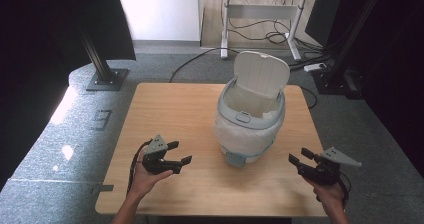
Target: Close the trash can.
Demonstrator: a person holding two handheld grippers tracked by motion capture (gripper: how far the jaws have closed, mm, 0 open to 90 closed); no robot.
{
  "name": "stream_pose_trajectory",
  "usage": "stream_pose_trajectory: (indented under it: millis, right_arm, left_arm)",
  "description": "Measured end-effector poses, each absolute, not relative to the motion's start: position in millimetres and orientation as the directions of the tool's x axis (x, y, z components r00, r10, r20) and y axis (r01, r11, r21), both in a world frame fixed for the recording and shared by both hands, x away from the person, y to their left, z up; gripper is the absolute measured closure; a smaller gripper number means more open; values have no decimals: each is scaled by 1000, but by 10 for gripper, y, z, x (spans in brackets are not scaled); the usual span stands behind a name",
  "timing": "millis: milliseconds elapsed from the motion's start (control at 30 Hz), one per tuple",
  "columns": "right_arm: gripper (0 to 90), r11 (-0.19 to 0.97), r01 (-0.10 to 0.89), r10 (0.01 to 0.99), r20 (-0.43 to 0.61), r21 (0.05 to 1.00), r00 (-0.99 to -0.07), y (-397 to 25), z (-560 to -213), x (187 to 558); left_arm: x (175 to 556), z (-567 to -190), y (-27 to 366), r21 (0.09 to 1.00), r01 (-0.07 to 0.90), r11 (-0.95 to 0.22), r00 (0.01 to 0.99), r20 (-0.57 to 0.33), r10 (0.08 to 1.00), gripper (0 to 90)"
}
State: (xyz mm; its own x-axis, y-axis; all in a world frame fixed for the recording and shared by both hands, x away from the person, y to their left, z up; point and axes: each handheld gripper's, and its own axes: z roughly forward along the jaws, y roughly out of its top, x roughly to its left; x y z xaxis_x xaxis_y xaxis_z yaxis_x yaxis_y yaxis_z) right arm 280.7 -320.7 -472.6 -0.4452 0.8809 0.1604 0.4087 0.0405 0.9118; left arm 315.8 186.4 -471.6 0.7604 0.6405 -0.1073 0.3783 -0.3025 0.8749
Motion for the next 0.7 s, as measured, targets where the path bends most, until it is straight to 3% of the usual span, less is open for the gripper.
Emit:
stream_pose_trajectory:
  millis: [300,700]
  right_arm:
    - [365,33,343,873,140,939,-468,-3245,-4226,2854]
    - [364,27,306,870,128,952,-475,-3220,-3845,2981]
  left_arm:
    - [3164,-4741,1865,872,384,-305,760,-110,641,219]
    - [3177,-4797,1895,863,399,-310,752,-115,649,218]
